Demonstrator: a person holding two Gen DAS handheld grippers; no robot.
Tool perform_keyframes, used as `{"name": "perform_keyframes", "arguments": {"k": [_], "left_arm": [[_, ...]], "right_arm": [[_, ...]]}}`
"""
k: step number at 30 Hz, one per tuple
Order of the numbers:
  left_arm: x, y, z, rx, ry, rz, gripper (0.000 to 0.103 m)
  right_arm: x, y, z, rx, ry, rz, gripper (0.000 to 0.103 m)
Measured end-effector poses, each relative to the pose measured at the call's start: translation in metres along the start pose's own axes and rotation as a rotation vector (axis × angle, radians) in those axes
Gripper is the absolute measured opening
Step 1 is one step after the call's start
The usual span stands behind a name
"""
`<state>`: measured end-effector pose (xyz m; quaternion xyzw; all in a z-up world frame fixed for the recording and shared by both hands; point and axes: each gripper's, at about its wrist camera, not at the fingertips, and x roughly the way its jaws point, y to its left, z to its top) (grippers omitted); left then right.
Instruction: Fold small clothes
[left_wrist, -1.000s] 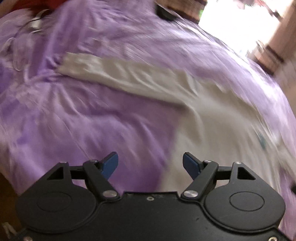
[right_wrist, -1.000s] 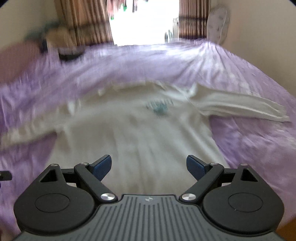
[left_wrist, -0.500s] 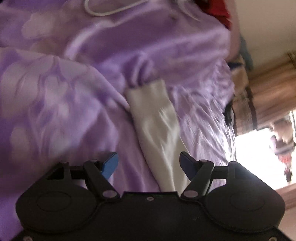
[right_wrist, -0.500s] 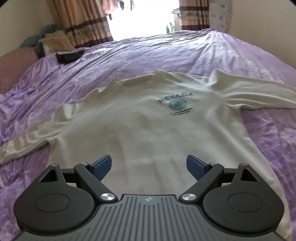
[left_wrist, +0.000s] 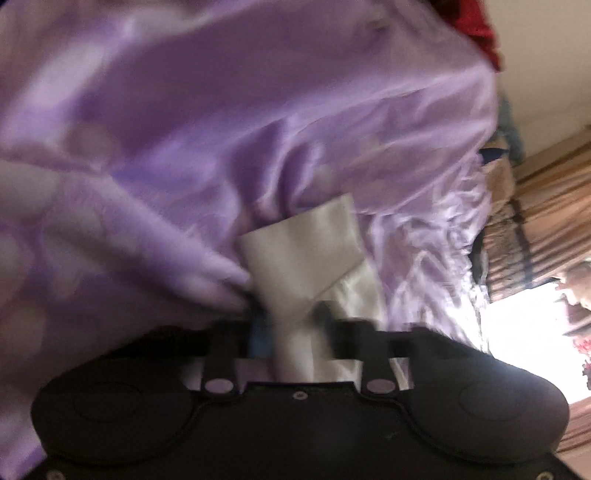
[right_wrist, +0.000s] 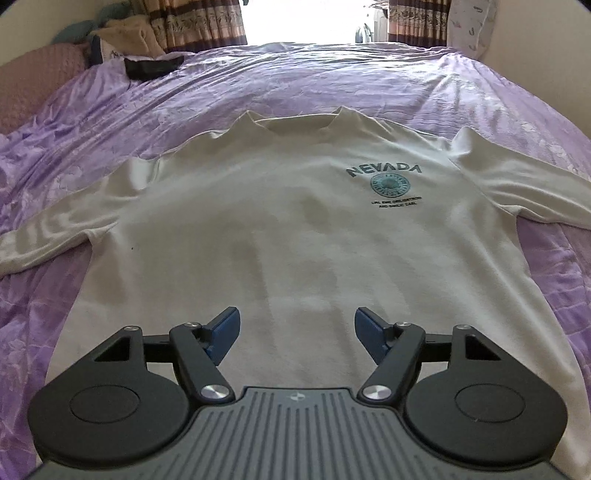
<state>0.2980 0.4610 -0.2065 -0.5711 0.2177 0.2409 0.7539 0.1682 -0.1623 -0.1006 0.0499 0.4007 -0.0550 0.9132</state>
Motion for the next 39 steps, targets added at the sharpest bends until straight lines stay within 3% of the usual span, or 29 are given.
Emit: {"name": "perform_keyframes", "arguments": {"k": [3, 6, 9, 13, 16, 21, 23, 24, 26, 28, 30, 35, 39], "left_arm": [[-0.002, 0.006, 0.001, -0.03, -0.005, -0.027, 0.008], [-0.014, -0.003, -0.003, 0.011, -0.023, -0.052, 0.007], [-0.03, -0.027, -0.009, 0.047, -0.022, -0.155, 0.006], [-0.054, -0.083, -0.051, 0.165, 0.059, -0.33, 0.006], [-0.063, -0.135, -0.12, 0.277, 0.198, -0.465, 0.006], [-0.077, -0.217, -0.298, 0.471, 0.494, -0.691, 0.007], [-0.083, -0.237, -0.364, 0.534, 0.613, -0.745, 0.023], [-0.084, -0.246, -0.395, 0.587, 0.676, -0.748, 0.047], [-0.09, -0.251, -0.429, 0.658, 0.717, -0.714, 0.044], [-0.093, -0.243, -0.434, 0.73, 0.698, -0.682, 0.044], [-0.09, -0.228, -0.417, 0.815, 0.628, -0.613, 0.044], [-0.084, -0.172, -0.347, 1.029, 0.364, -0.298, 0.044], [-0.076, -0.138, -0.317, 1.084, 0.32, -0.156, 0.044]], "right_arm": [[0.005, 0.002, 0.001, -0.011, 0.009, 0.003, 0.083], [0.009, -0.001, 0.003, -0.01, 0.017, 0.002, 0.083], [0.012, -0.005, 0.006, 0.0, 0.017, 0.012, 0.083], [0.016, -0.015, 0.01, 0.017, 0.0, 0.026, 0.083], [0.021, -0.029, 0.016, 0.05, -0.017, 0.036, 0.083], [0.02, -0.063, 0.035, 0.138, -0.071, 0.028, 0.083], [0.013, -0.083, 0.042, 0.191, -0.102, 0.028, 0.083], [0.01, -0.092, 0.043, 0.213, -0.116, 0.026, 0.083], [0.004, -0.109, 0.046, 0.249, -0.137, 0.019, 0.083], [0.003, -0.124, 0.048, 0.27, -0.149, 0.023, 0.083], [0.007, -0.137, 0.049, 0.288, -0.153, 0.046, 0.083], [0.051, -0.167, 0.051, 0.448, -0.11, 0.177, 0.079], [0.099, -0.178, 0.055, 0.61, -0.065, 0.247, 0.075]]}}
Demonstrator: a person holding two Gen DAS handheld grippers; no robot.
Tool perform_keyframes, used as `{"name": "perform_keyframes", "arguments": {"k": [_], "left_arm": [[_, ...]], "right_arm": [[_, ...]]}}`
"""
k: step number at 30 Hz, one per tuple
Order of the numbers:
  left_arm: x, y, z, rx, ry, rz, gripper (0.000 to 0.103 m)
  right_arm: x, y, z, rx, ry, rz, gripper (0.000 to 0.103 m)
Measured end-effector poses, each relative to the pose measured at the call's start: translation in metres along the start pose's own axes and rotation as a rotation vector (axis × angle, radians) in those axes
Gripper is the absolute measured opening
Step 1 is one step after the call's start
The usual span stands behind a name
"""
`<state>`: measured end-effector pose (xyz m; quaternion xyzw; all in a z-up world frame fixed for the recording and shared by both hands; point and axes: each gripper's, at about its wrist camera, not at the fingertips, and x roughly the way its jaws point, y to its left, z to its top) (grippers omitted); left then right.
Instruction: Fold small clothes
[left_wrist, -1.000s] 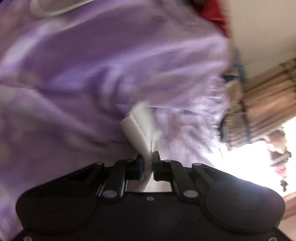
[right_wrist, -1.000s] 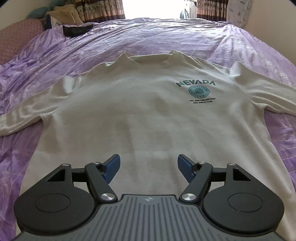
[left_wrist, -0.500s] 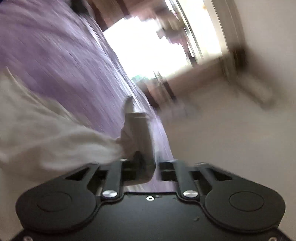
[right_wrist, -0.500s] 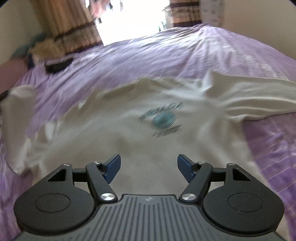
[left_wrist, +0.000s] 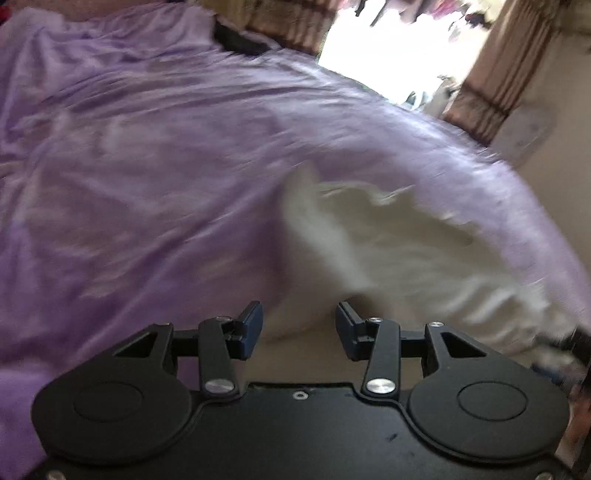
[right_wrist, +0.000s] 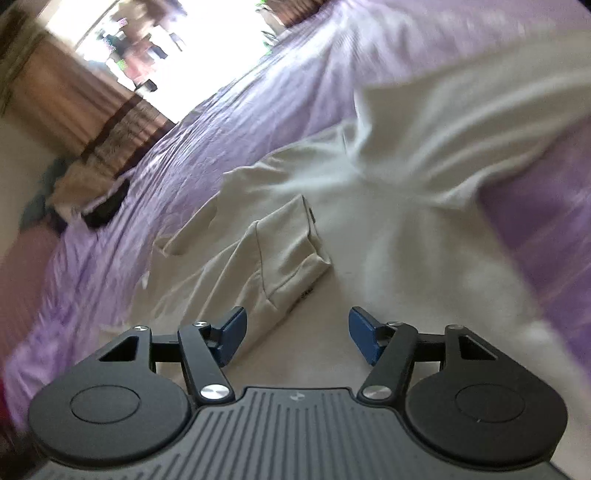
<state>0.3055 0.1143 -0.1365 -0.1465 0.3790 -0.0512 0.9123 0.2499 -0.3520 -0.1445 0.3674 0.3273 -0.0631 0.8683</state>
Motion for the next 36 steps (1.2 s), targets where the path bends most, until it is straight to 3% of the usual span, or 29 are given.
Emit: {"name": "perform_keyframes", "arguments": {"k": [5, 7, 8, 9, 10, 12, 14, 17, 21, 23, 24, 27, 29, 32, 35, 36], "left_arm": [[0.0, 0.001, -0.011, 0.001, 0.031, 0.037, 0.045], [0.008, 0.004, -0.005, 0.002, 0.035, 0.042, 0.045], [0.01, 0.003, -0.004, -0.002, 0.035, 0.041, 0.045], [0.01, 0.001, -0.003, -0.007, 0.031, 0.037, 0.045], [0.003, 0.002, -0.008, -0.01, 0.022, 0.028, 0.045], [0.006, -0.001, -0.009, -0.002, 0.013, 0.014, 0.046], [0.018, -0.002, -0.009, 0.02, 0.043, 0.02, 0.046], [0.038, -0.002, -0.016, 0.038, 0.12, 0.072, 0.046], [0.041, 0.0, -0.018, 0.04, 0.121, 0.098, 0.047], [0.031, -0.006, -0.012, 0.024, 0.083, 0.106, 0.046], [0.026, -0.01, -0.01, 0.03, 0.04, 0.081, 0.046], [0.017, -0.032, 0.002, 0.069, -0.057, 0.01, 0.047], [0.025, -0.045, 0.009, 0.074, -0.059, -0.051, 0.048], [0.055, -0.055, 0.013, 0.069, 0.005, -0.05, 0.048], [0.095, -0.048, 0.006, 0.084, 0.141, 0.055, 0.048], [0.101, -0.042, 0.003, 0.087, 0.152, 0.039, 0.048]], "right_arm": [[0.037, 0.007, 0.009, 0.069, -0.055, -0.023, 0.074], [0.045, 0.017, 0.014, 0.063, -0.052, -0.035, 0.051], [0.048, 0.023, 0.018, 0.04, -0.043, -0.053, 0.014], [0.047, 0.028, 0.022, 0.024, -0.039, -0.083, 0.006], [0.041, 0.032, 0.027, 0.023, -0.052, -0.077, 0.006], [0.018, 0.035, 0.034, 0.043, -0.111, 0.018, 0.006], [-0.007, 0.034, 0.037, 0.043, -0.18, 0.036, 0.006], [-0.021, 0.012, 0.033, 0.019, -0.238, -0.087, 0.006], [0.002, -0.033, 0.024, 0.058, -0.115, -0.155, 0.009], [0.004, -0.043, 0.019, 0.079, -0.105, -0.152, 0.014], [-0.001, -0.044, 0.017, 0.092, -0.123, -0.153, 0.025], [-0.023, -0.021, 0.011, 0.021, -0.257, -0.244, 0.031], [-0.027, -0.005, 0.011, -0.055, -0.292, -0.175, 0.032], [-0.011, 0.011, 0.012, -0.107, -0.216, -0.062, 0.032], [0.012, 0.007, 0.01, -0.093, -0.132, -0.119, 0.032], [0.02, 0.001, 0.009, -0.083, -0.109, -0.151, 0.031]]}}
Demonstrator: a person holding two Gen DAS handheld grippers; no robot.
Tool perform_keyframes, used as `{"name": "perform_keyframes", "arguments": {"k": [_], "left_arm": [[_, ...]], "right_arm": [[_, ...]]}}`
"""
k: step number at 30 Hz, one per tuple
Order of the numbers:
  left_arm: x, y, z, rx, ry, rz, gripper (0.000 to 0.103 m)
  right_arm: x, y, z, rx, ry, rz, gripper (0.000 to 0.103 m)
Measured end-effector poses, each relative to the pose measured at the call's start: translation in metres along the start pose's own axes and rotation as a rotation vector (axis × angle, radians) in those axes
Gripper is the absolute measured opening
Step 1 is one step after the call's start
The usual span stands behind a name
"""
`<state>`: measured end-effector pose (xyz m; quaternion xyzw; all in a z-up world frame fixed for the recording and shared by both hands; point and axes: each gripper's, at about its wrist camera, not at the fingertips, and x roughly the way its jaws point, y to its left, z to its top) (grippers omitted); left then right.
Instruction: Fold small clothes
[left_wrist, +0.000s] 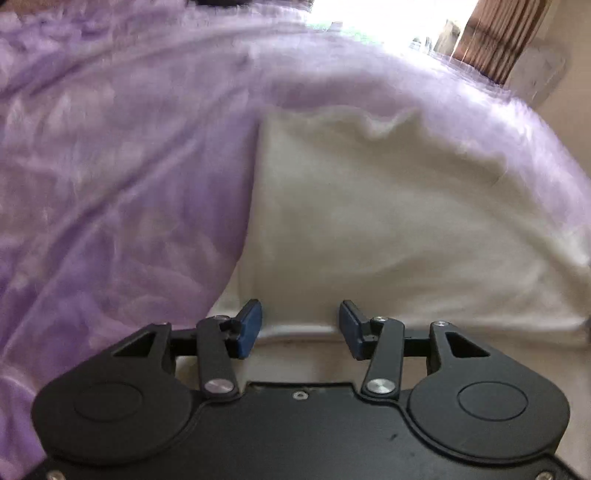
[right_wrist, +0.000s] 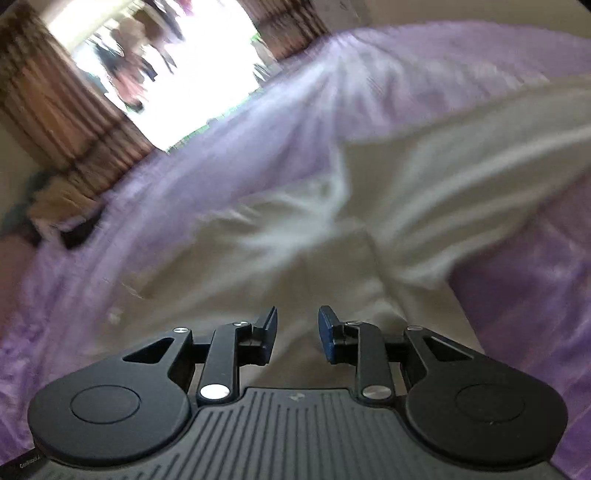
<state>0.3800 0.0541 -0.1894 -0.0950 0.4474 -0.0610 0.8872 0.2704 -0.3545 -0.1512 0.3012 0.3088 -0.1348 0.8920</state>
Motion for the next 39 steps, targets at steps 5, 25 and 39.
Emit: {"name": "perform_keyframes", "arguments": {"k": [5, 25, 39], "left_arm": [[-0.026, 0.011, 0.003, -0.041, -0.041, -0.052, 0.049], [-0.072, -0.006, -0.045, -0.031, -0.062, 0.083, 0.049], [-0.069, -0.01, -0.041, -0.071, -0.049, 0.061, 0.05]], "right_arm": [[-0.032, -0.037, 0.001, 0.068, -0.011, 0.062, 0.037], [-0.096, -0.345, 0.093, 0.709, -0.433, -0.166, 0.057], [-0.099, -0.35, 0.142, 0.663, -0.428, -0.195, 0.011]]}}
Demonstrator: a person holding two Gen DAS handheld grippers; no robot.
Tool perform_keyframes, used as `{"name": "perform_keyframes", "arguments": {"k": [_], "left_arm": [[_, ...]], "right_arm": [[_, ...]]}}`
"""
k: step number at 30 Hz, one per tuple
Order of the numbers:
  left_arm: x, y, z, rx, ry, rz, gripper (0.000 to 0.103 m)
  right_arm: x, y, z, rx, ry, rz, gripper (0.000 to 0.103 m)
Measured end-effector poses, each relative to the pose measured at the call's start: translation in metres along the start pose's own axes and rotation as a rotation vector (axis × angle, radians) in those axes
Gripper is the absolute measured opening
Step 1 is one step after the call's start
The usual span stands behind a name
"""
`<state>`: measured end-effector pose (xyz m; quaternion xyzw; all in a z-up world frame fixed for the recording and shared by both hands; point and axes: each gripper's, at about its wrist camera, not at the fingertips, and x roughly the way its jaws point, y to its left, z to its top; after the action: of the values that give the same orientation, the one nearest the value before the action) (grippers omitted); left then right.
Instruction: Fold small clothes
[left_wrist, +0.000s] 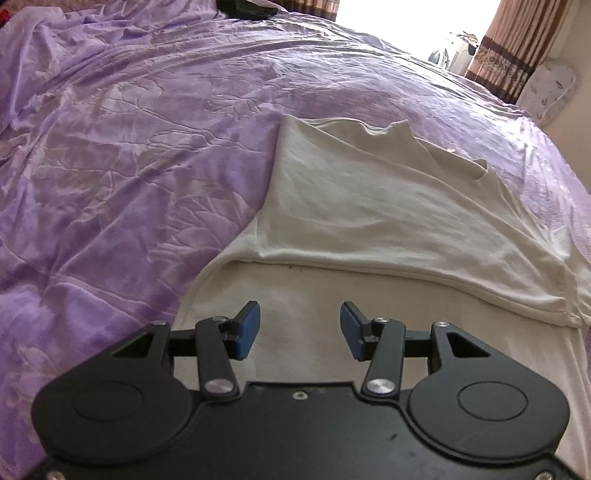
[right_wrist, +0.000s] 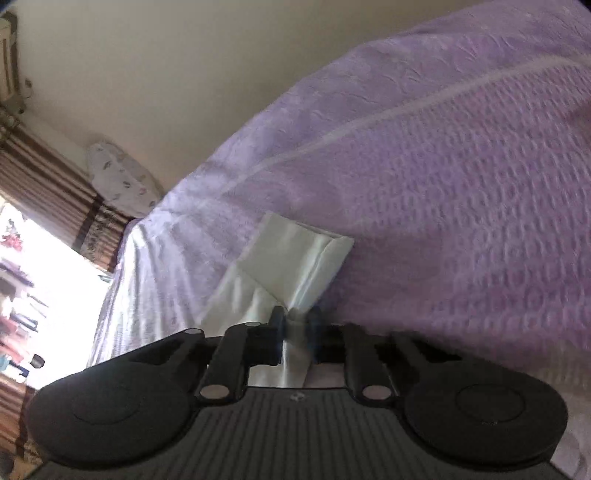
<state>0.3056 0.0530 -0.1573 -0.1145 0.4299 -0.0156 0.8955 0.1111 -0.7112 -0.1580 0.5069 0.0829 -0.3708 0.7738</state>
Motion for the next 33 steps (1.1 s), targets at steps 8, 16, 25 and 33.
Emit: {"name": "perform_keyframes", "arguments": {"k": [8, 16, 25, 33], "left_arm": [[-0.002, 0.006, -0.004, -0.068, 0.004, -0.069, 0.05], [-0.018, 0.02, -0.001, -0.134, -0.028, -0.137, 0.05], [0.007, 0.043, 0.019, -0.361, -0.047, -0.292, 0.05], [0.079, 0.014, 0.037, -0.532, 0.04, -0.316, 0.05]], "right_arm": [[-0.066, 0.127, -0.04, -0.269, 0.005, 0.358, 0.011], [-0.166, 0.286, -0.229, -0.542, 0.417, 0.949, 0.019], [-0.148, 0.252, -0.338, -0.62, 0.67, 0.729, 0.058], [-0.105, 0.149, -0.261, -0.396, 0.611, 0.383, 0.058]]}}
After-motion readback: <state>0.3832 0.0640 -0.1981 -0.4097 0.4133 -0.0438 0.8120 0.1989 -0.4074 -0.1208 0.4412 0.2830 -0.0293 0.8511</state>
